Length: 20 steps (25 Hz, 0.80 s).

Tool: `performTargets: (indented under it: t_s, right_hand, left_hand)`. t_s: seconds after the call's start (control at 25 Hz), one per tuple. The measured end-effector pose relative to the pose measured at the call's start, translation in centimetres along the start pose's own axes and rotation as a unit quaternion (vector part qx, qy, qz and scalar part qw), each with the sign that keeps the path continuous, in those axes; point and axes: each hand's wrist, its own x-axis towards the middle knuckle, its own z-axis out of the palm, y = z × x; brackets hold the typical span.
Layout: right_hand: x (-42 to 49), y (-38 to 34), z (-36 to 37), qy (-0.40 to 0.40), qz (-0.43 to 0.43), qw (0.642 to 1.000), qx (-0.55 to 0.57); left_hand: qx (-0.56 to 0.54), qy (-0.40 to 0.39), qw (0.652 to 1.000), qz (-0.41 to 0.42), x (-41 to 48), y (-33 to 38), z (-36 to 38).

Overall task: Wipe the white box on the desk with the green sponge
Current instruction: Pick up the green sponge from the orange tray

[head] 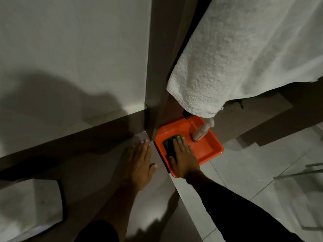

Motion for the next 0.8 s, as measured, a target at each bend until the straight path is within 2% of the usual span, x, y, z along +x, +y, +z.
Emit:
performTargets:
  t_s: [0.24,0.48,0.64,0.8]
  right_hand:
    - [3.9,1.7,5.1,-0.064,0.005,0.997,-0.047]
    - [4.7,1.1,5.7,-0.04,0.014,0.997,-0.064]
    - [5.2,1.2,3.7,-0.055,0.011,0.996,-0.076]
    - [2.1,0.3,-0.5,-0.008,0.033,0.999,0.005]
  left_hand:
    - [-0.032,-0.004,0.999,-0.021,1.0,-0.4,3.9]
    - [-0.031,-0.006,0.999,-0.017,1.2,-0.6,4.1]
    - [-0.023,-0.018,0.999,-0.017,1.2,-0.6,3.4]
    - [-0.015,0.014,1.0,-0.019,-1.3,-1.0,-0.2]
